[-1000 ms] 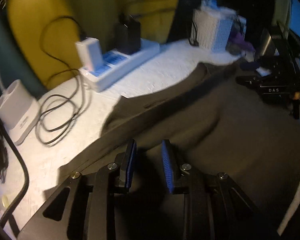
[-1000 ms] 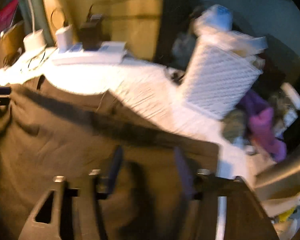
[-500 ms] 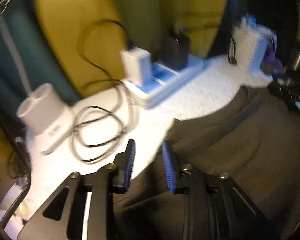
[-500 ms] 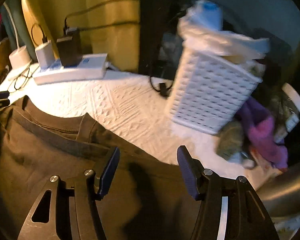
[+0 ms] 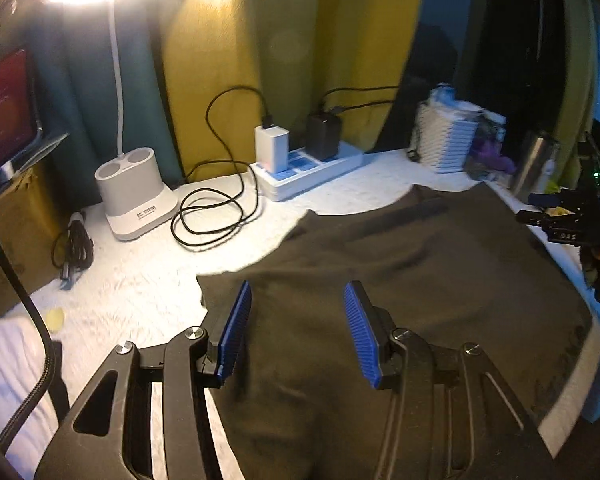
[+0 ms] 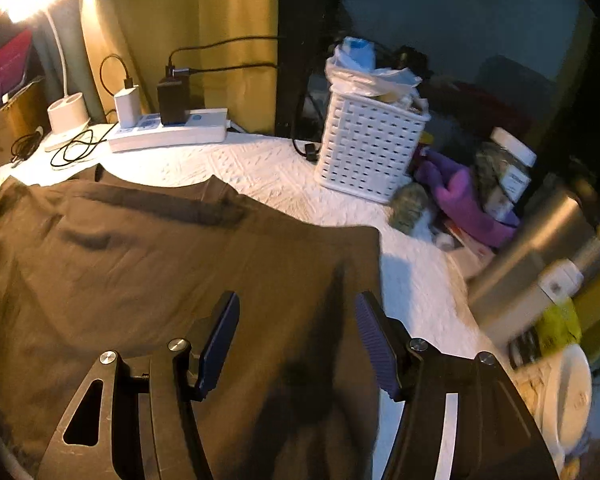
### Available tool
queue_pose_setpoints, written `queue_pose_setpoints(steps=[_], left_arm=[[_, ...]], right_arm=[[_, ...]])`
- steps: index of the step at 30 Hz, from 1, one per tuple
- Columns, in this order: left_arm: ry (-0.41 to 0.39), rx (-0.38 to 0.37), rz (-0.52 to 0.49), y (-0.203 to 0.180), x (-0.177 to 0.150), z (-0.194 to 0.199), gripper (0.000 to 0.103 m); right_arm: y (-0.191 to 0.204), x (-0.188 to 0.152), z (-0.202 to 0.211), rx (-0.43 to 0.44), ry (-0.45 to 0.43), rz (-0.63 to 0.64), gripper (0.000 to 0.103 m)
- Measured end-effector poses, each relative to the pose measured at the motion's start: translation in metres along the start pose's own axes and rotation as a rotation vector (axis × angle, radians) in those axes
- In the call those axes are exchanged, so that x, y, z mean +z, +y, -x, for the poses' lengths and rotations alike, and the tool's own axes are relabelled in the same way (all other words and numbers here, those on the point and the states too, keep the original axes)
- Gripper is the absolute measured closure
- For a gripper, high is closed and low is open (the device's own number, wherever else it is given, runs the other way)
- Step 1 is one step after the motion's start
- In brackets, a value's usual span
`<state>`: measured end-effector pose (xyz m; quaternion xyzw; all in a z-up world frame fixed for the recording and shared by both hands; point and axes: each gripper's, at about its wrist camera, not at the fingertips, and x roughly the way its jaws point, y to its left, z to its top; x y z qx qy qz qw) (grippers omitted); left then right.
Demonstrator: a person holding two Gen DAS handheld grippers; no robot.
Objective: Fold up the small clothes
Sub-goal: 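Move both grippers to the folded edge of the shirt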
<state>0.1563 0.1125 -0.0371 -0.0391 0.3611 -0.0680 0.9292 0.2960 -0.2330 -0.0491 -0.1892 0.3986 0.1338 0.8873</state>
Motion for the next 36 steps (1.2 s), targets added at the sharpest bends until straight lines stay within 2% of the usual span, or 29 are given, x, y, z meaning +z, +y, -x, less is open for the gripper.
queue_pose_setpoints(steps=[3,8,13,20,25,32,36], left_arm=[[-0.018,-0.005,0.004,-0.003,-0.01,0.014,0.053],[-0.025,-0.01,0.037,-0.002,-0.037,0.035,0.046],[-0.011,-0.017,0.075,-0.002,-0.071,0.051,0.046],[-0.001,-0.006,0.112,0.004,-0.119,0.079,0.044],[0.027,-0.023,0.162,0.007,-0.143,0.082,0.042],[0.07,-0.12,0.249,0.011,-0.16,0.079,0.042],[0.091,-0.113,0.253,0.01,-0.166,0.072,0.042]], right_arm=[[0.003,-0.015,0.021,-0.031,-0.021,0.002,0.04],[0.006,-0.039,0.048,-0.01,-0.045,-0.045,0.04],[0.009,-0.071,0.068,0.0,-0.059,-0.11,0.04],[0.0,-0.112,0.096,-0.033,-0.051,-0.17,0.04],[-0.012,-0.133,0.112,-0.054,-0.055,-0.227,0.04],[-0.031,-0.169,0.119,-0.104,-0.026,-0.272,0.04],[-0.041,-0.188,0.119,-0.089,-0.015,-0.308,0.041]])
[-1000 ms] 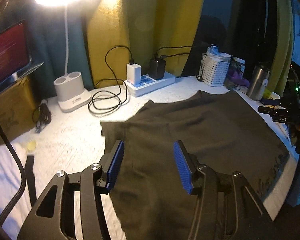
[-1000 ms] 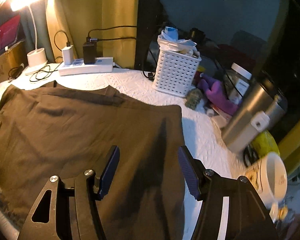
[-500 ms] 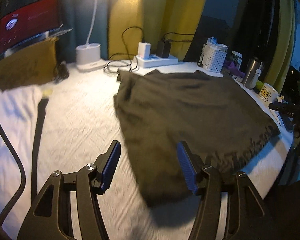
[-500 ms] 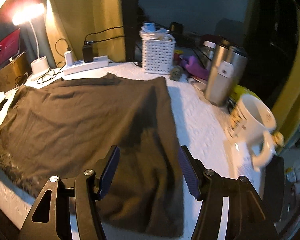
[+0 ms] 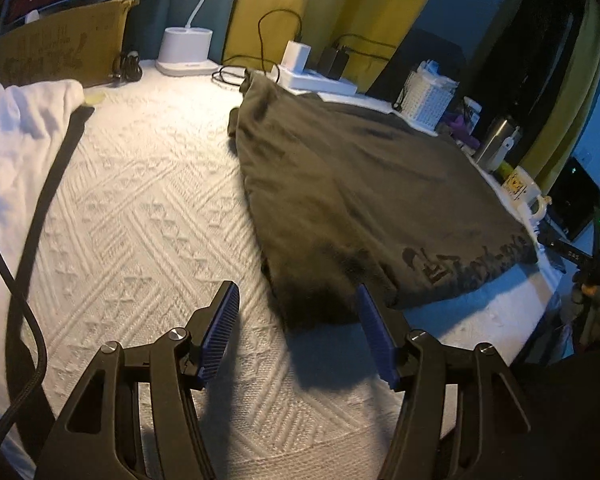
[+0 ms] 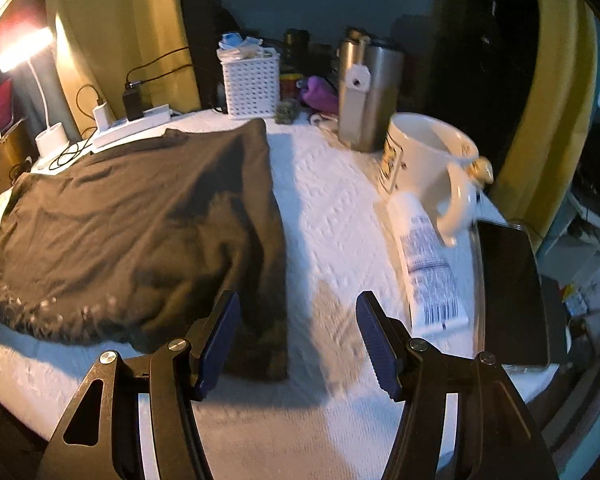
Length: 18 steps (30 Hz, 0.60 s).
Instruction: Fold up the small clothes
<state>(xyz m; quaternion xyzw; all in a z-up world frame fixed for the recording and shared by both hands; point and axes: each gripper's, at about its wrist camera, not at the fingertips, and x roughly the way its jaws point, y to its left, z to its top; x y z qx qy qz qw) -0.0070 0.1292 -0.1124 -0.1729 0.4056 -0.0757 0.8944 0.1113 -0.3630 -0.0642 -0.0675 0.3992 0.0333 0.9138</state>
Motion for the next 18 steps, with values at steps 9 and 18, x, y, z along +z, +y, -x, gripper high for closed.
queue_pose_setpoints(steps=[9,18], left_arm=[[0.028,0.062,-0.048,-0.012,0.001,-0.005,0.042],[0.022,0.041,-0.053,-0.02,-0.003,-0.009,0.042]], right_arm=[[-0.001,-0.023,-0.018,0.114,0.046,-0.057,0.05],[0.01,-0.025,-0.021,0.171,0.037,-0.085,0.05]])
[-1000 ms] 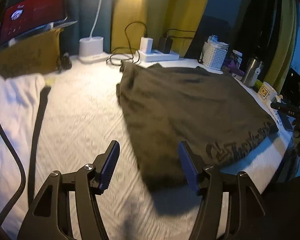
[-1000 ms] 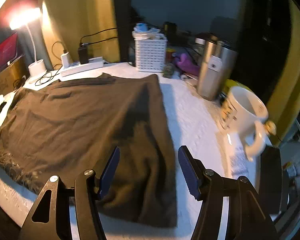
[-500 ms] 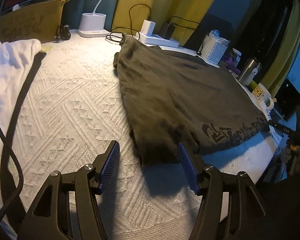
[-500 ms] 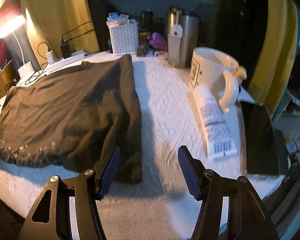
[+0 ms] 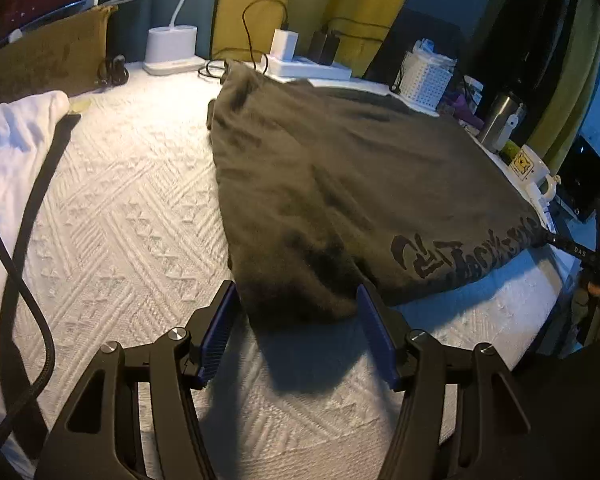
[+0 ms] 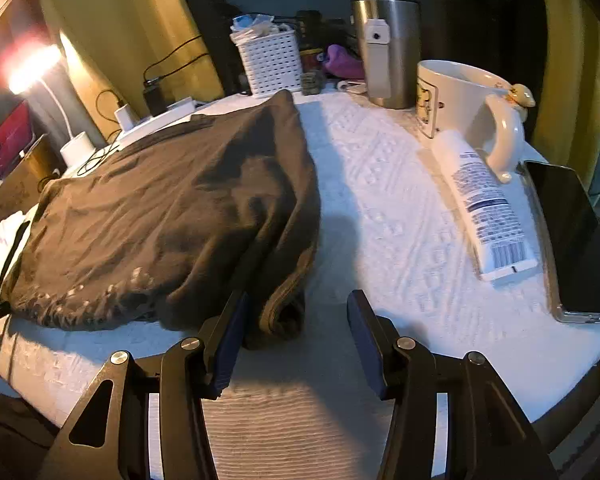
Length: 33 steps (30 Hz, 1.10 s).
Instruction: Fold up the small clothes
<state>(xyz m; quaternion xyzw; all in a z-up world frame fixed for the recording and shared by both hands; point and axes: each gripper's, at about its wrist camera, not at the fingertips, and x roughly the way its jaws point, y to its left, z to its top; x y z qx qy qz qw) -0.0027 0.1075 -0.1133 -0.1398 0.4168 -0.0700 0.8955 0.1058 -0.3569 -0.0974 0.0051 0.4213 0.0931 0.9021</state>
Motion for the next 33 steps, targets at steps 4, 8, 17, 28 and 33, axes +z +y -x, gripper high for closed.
queue_pose_setpoints(steps=[4,8,17,28,33], left_arm=[[-0.002,-0.014,-0.005,-0.001,0.001,-0.001,0.042],[0.012,0.007,-0.044,-0.006,0.002,-0.003,0.043],[0.0,0.059,-0.095,-0.017,0.009,0.011,0.092],[-0.124,0.069,-0.111,-0.016,0.034,0.062,0.094],[-0.005,0.083,-0.062,0.005,0.01,0.032,0.094]], right_arm=[[0.005,-0.002,0.001,0.017,-0.004,0.002,0.05],[0.007,-0.004,-0.002,0.026,-0.004,-0.012,0.05],[0.018,-0.007,-0.007,0.056,-0.03,-0.004,0.089],[0.004,0.023,0.027,-0.023,-0.083,0.081,0.098],[-0.01,0.011,0.01,-0.048,-0.025,0.085,0.098]])
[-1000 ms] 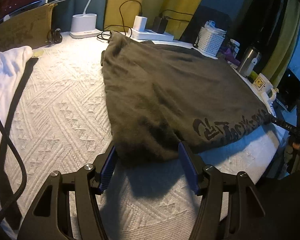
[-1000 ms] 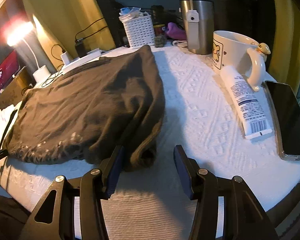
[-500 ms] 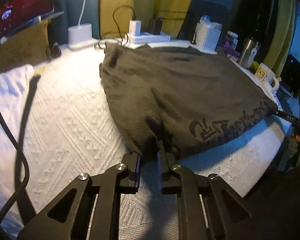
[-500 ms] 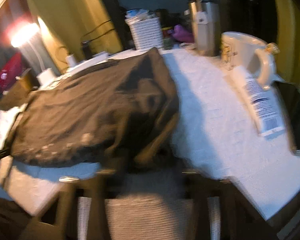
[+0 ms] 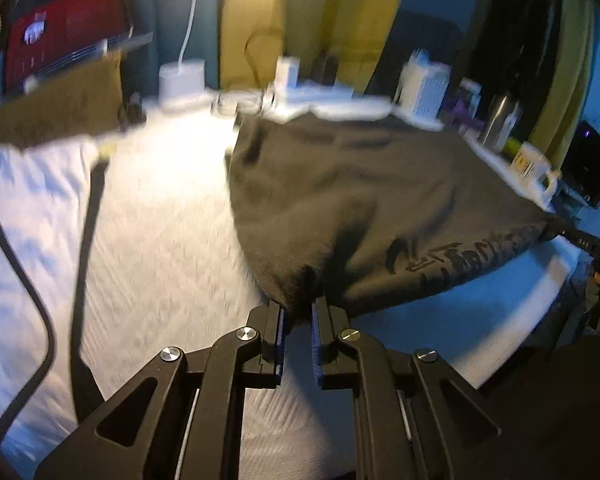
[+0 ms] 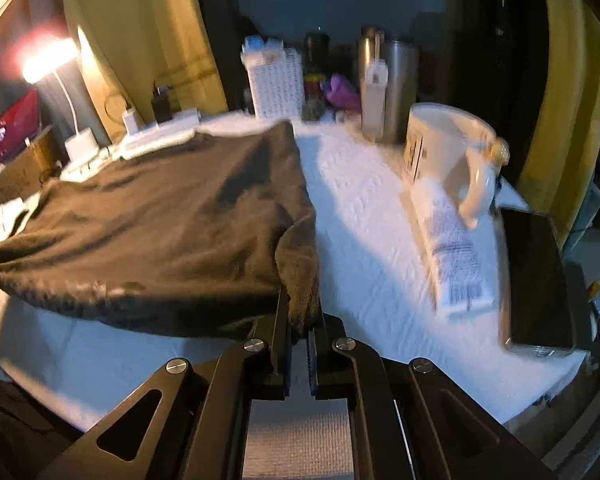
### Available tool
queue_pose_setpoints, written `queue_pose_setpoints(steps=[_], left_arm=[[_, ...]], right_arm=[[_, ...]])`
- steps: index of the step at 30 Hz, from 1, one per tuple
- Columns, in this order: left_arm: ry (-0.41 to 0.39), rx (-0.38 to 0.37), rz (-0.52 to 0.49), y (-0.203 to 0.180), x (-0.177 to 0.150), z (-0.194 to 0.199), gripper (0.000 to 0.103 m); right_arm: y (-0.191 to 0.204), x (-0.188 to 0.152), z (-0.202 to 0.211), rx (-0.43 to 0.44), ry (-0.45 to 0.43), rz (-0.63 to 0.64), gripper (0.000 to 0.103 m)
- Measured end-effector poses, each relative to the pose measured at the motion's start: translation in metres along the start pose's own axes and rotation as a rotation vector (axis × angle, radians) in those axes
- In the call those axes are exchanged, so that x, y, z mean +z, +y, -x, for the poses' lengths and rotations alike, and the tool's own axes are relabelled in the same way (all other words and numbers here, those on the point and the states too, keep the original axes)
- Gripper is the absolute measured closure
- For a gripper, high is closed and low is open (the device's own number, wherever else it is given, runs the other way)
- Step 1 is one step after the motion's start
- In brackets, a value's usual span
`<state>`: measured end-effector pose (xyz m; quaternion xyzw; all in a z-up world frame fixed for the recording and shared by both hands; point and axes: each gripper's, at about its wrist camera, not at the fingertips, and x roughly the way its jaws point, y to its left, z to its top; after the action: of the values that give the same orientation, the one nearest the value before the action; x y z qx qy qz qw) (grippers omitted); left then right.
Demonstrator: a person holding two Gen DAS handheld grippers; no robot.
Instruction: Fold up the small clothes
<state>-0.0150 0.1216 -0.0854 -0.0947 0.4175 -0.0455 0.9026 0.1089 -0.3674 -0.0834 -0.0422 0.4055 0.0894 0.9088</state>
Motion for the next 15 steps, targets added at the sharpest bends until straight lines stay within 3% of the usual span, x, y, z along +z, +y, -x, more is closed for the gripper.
queue_pose_setpoints(steps=[3,7,8,9,10,15], left_arm=[[0.071,-0.017,0.036,0.009,-0.017,-0.018,0.094],[0.079,-0.013,0.017,0.007,-0.02,-0.017,0.093],[0.084,-0.011,0.012,0.007,-0.02,-0.016,0.093],[0.091,-0.011,0.008,0.008,-0.021,-0.016,0.093],[0.093,-0.009,0.005,0.008,-0.021,-0.015,0.093],[0.106,-0.008,0.008,0.009,-0.018,-0.012,0.093]], right_arm=[[-0.002,-0.015,-0.019,-0.026,0.044,0.002,0.098],[-0.005,-0.014,-0.01,-0.056,0.039,0.009,0.097],[-0.006,-0.013,-0.007,-0.057,0.052,0.016,0.092],[-0.008,-0.012,-0.005,-0.073,0.056,0.023,0.083],[-0.009,-0.01,-0.002,-0.108,0.059,0.035,0.081],[-0.026,0.0,0.023,-0.239,0.023,0.056,0.08]])
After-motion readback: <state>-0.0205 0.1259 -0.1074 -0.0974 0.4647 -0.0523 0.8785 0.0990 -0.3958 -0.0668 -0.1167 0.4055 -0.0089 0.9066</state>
